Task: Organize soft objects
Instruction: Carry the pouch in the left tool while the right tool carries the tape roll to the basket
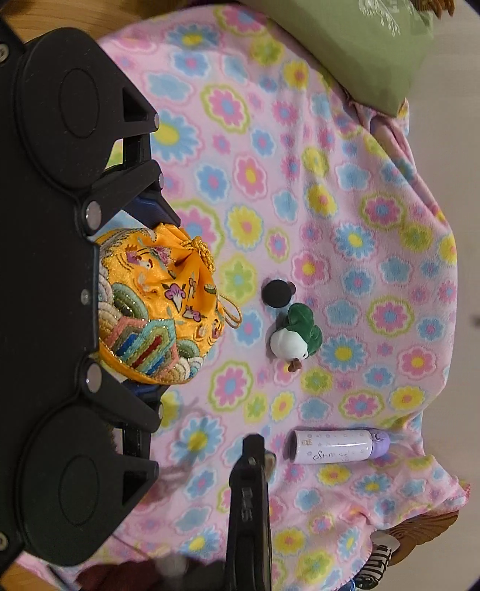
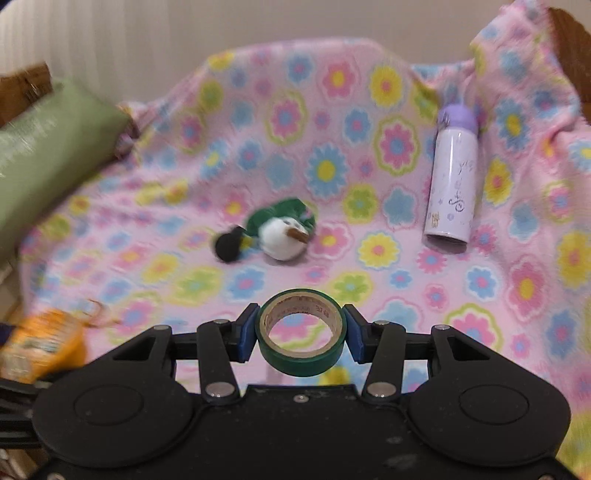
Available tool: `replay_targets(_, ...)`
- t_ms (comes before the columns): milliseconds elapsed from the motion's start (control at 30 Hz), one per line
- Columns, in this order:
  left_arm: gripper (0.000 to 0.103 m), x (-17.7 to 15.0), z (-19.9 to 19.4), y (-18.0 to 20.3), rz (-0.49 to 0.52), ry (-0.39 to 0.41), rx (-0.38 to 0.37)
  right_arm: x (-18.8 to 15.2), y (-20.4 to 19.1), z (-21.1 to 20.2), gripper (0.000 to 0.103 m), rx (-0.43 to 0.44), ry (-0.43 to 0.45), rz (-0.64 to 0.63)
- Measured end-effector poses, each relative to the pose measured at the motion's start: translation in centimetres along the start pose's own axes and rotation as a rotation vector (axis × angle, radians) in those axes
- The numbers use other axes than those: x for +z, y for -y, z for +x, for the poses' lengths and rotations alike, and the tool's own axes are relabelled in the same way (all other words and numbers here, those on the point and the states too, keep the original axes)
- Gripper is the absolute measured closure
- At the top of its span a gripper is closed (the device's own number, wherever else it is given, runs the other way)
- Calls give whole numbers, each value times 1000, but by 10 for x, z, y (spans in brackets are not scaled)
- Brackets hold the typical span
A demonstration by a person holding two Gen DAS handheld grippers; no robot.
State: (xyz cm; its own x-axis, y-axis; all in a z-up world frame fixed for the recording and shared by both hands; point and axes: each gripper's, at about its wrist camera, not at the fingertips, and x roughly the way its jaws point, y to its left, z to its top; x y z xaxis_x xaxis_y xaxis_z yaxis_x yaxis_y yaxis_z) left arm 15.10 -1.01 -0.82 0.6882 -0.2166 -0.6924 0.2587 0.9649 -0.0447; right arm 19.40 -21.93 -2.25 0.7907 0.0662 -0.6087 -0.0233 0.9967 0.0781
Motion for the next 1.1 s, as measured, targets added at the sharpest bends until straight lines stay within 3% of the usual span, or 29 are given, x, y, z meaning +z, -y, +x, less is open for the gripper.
replay_targets(200,30,-13,-31,9,-17,-16,17,-24,-25,-63,56,20,-4,77)
replay_targets(467,30,-32,-71,21,-12,-16,18,-85,-41,-122,56,4,-54,219)
replay_targets(700,30,-47,-88,27,-37,-42,-14,-117,-41,-154,56,20,-79,287)
replay_targets(1100,30,-70,-79,21,-83,-113,7,-136,-55,-168,55,-6,-103,239)
